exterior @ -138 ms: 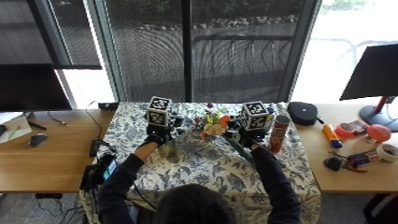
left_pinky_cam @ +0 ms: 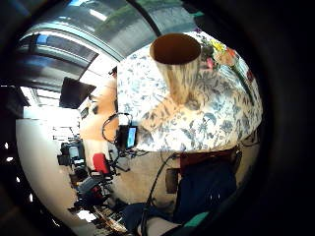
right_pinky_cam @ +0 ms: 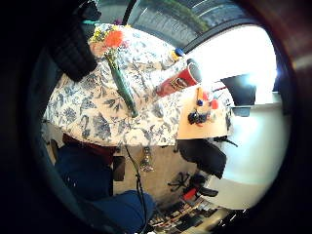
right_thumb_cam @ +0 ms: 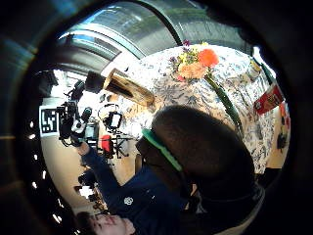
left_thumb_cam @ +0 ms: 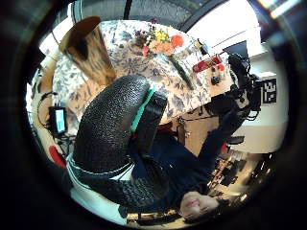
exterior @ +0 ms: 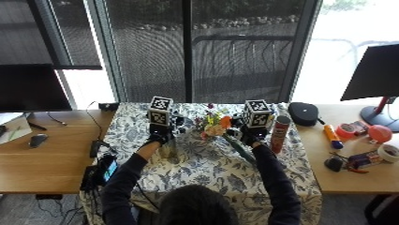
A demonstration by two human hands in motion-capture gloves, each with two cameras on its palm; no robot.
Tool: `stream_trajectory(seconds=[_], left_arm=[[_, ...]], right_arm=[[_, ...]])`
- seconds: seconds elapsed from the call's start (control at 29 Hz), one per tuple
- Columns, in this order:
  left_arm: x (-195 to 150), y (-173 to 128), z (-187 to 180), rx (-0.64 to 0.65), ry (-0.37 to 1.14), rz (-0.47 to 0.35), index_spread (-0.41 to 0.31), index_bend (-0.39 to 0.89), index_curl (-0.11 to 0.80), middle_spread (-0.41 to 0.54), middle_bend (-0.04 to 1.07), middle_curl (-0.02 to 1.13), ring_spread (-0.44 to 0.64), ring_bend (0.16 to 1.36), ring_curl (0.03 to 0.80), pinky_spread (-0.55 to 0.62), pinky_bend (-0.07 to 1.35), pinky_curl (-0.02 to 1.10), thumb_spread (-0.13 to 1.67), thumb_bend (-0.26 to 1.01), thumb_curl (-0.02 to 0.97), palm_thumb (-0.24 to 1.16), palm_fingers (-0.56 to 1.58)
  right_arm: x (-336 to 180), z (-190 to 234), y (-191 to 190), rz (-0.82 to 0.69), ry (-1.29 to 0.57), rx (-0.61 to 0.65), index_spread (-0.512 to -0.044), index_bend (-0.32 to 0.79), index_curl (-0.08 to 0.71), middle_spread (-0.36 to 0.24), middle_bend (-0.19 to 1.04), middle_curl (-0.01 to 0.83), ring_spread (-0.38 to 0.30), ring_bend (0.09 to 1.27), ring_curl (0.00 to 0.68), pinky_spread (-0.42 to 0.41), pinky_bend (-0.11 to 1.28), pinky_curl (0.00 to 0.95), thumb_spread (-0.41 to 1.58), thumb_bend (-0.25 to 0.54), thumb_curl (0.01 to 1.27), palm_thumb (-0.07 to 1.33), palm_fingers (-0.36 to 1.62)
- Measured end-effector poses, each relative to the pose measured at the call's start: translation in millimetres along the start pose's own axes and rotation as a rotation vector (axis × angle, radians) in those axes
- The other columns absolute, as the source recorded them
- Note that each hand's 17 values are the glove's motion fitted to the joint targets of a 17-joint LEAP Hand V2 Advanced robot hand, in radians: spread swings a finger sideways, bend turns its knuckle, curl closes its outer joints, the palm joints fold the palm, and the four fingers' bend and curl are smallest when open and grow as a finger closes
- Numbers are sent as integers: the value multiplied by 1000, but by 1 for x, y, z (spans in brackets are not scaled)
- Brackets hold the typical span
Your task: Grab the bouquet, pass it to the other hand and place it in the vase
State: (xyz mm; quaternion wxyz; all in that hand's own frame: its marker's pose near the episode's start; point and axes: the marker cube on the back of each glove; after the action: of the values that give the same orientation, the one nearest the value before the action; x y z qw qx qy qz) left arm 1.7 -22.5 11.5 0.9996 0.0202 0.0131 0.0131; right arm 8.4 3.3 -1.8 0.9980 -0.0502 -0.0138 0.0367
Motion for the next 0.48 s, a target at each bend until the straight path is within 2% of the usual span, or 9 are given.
stream_trajectory(seconds=[0.17,0.35,0.48], left_arm=[[-4,3,10,-40,27,18,-39,154,117,180,161,106,205,543,186,245,395,179,838,53,94,144,280],[-4,3,12,-34,39,44,-43,158,153,200,166,133,231,566,208,272,405,209,960,32,125,147,258],[2,4,12,-6,52,65,-44,165,181,206,174,153,243,573,218,285,405,226,1019,14,147,150,252]], right_arm=[[12,8,-2,3,-19,-4,-311,90,89,-111,245,151,-28,506,206,63,439,206,854,125,86,251,405],[11,16,-14,6,-59,-21,-340,98,103,-130,264,193,-31,516,228,70,446,234,988,106,110,259,390],[3,21,-22,-19,-140,-98,-353,83,105,-99,293,226,-32,540,246,74,441,247,1054,87,127,262,398]])
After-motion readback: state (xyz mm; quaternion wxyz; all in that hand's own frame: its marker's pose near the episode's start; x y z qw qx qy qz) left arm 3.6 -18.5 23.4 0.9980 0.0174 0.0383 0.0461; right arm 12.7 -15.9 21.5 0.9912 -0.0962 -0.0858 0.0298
